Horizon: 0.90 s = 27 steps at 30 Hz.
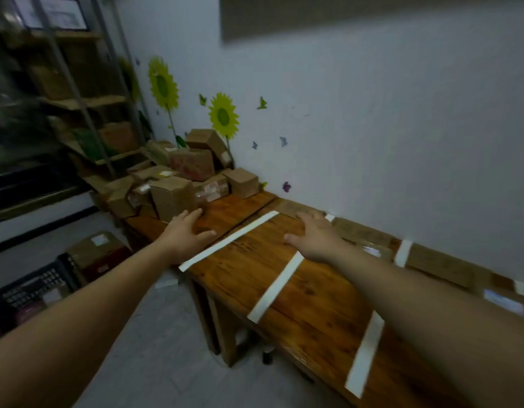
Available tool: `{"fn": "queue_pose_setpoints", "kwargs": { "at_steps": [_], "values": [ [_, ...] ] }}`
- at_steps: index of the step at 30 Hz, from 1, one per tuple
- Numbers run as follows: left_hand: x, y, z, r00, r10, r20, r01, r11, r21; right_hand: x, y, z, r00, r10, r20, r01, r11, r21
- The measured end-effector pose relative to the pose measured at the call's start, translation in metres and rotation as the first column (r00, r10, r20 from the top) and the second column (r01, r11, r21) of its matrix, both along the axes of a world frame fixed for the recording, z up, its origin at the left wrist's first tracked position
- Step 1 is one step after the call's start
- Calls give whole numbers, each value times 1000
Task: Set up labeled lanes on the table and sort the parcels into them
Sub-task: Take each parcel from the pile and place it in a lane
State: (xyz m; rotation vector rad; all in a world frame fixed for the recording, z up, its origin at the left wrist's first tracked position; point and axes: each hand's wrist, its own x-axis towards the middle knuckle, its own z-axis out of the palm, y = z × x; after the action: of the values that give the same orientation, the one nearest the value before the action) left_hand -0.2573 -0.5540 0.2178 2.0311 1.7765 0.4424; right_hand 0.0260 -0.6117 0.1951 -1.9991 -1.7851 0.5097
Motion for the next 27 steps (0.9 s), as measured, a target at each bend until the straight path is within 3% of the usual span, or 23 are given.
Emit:
{"fn": "queue_pose_setpoints", "kwargs": {
  "at_steps": [6,14,19,27],
  "values": [
    [-83,67,4,982,180,56,-180,984,2,-80,97,11,993,105,60,-107,994,32],
    [-139,202,11,962,260,84,-259,966,-23,-163,270,5,981,194,-11,-194,981,13],
    [-176,278,14,965,251,72,-250,968,-25,-217,363,5,957,288,-46,-289,957,-31],
    [-215,406,-16,984,174,35,-168,977,-134,-279,468,-26,962,270,-38,-273,956,-105]
  ]
}}
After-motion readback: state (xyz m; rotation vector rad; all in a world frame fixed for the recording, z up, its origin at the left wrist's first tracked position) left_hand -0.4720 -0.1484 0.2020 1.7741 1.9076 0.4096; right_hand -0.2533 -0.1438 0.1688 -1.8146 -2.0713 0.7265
